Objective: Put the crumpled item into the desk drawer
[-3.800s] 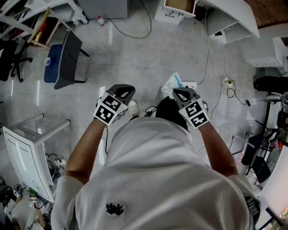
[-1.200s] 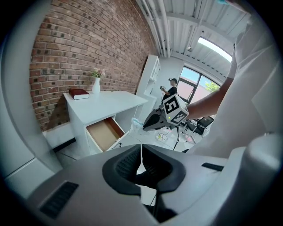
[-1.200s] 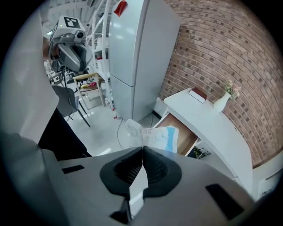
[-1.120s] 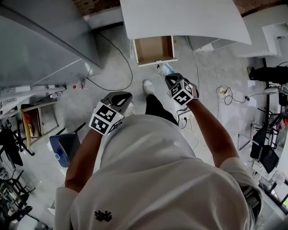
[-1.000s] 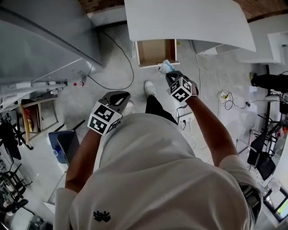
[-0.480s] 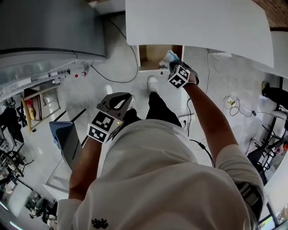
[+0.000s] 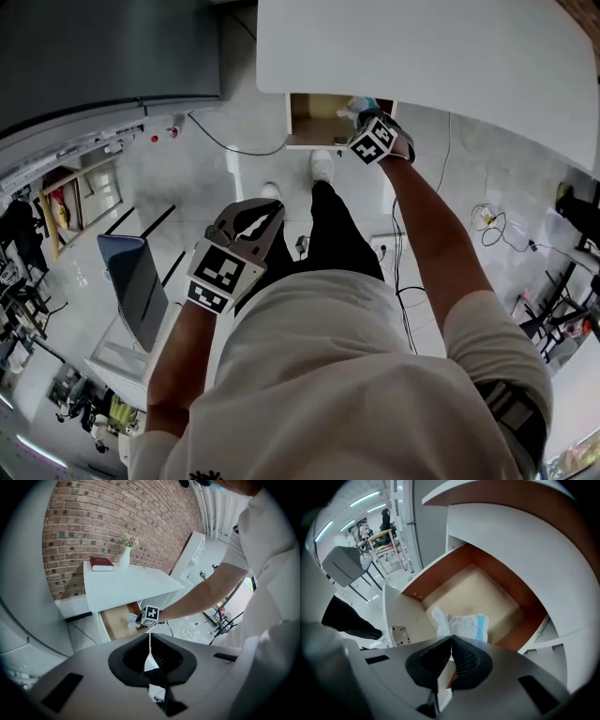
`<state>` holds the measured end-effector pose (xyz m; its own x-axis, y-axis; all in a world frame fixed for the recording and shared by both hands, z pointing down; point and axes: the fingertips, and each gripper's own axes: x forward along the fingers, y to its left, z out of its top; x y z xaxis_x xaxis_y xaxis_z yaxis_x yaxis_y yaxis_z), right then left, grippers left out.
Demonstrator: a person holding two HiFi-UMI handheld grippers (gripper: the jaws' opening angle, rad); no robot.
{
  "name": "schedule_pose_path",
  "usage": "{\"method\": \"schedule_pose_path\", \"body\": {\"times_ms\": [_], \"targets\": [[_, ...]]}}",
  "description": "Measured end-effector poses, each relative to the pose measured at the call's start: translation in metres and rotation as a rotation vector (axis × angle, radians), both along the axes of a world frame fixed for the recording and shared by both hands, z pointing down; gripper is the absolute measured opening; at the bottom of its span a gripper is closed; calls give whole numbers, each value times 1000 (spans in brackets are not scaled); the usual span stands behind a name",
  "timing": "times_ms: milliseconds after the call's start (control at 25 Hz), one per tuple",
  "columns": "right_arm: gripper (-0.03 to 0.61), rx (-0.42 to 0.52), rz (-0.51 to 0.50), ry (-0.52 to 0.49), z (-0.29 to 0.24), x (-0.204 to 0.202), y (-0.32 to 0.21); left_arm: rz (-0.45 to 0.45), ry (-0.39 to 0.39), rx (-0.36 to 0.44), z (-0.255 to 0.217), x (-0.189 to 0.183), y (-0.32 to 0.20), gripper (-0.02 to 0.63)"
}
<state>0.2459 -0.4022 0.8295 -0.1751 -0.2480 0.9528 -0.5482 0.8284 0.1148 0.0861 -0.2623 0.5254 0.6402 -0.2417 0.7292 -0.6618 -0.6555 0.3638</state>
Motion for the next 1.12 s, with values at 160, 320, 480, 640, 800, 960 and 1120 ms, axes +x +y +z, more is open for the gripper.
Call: {"method": "schedule_pose_path", "body": {"times_ms": [160,320,480,640,800,960,1120], "targets": [[29,-19,17,3,24,3,-17,-10,12,-30,14,11,-7,29],[29,-32,31,5,43,6,-28,-6,0,-49,28,18,-6,29],[29,-46,60,0,58,9,-34,-10,-23,-48,35,16,-8,29],[31,-63,54,2,65,7,-34,-41,-28,-65,39,11,-9,29],[32,-63,82,6,68,2,-36,-51,-32,-77,43,11,-4,29],[55,-78,92,11,71,-1,-37,-57,-32,-78,43,11,-2,29],[64,-80,85,13,71,0,-35,-70,-32,-74,43,10,1,29]]}}
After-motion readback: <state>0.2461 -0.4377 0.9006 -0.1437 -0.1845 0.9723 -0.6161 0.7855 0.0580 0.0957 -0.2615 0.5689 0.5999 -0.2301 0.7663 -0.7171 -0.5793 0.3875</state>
